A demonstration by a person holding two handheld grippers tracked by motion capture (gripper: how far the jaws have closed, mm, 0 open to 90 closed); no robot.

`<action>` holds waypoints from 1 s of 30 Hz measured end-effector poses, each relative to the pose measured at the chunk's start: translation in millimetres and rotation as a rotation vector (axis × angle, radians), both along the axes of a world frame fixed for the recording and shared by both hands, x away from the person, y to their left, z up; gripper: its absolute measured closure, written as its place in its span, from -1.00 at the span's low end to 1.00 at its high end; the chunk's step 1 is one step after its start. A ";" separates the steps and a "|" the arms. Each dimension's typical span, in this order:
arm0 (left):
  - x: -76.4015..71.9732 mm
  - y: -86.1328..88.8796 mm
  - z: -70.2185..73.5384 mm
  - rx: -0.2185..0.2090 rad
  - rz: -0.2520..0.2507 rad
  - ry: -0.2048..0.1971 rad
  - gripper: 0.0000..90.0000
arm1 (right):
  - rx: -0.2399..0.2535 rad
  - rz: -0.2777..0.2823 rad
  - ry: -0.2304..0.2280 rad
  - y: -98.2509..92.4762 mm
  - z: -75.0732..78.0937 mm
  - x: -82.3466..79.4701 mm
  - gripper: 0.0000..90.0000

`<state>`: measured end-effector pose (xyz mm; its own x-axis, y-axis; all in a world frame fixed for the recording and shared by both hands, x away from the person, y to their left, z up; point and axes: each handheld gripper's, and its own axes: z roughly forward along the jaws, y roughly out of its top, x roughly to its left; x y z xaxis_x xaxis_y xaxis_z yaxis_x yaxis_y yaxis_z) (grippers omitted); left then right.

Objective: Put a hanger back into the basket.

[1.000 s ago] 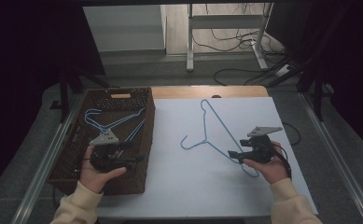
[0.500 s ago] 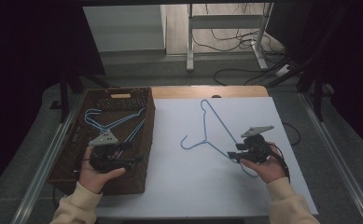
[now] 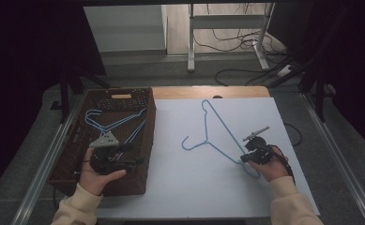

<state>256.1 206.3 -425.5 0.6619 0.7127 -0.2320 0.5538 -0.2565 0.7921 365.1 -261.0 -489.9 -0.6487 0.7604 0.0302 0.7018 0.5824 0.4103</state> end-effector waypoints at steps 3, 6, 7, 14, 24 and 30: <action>0.0 0.3 0.2 -0.001 0.000 0.000 -0.38 | 0.007 0.021 0.021 1.2 -1.6 -2.3 1.00; 0.3 0.8 -0.2 -0.003 0.000 0.004 -0.38 | 0.012 0.038 0.036 4.5 -2.2 -6.0 1.00; 0.4 1.0 -0.4 -0.003 -0.001 0.005 -0.38 | 0.013 0.049 0.047 6.2 -3.4 -7.5 1.00; 0.3 1.9 0.2 -0.007 -0.003 0.002 -0.38 | 0.005 0.017 -0.017 1.6 3.8 -8.2 1.00; 0.5 1.9 1.2 -0.010 -0.003 0.002 -0.38 | 0.003 0.033 0.053 1.2 -5.4 -10.7 1.00; 0.8 2.6 1.0 -0.012 -0.004 0.002 -0.38 | 0.028 0.108 0.104 12.7 -6.8 -31.1 1.00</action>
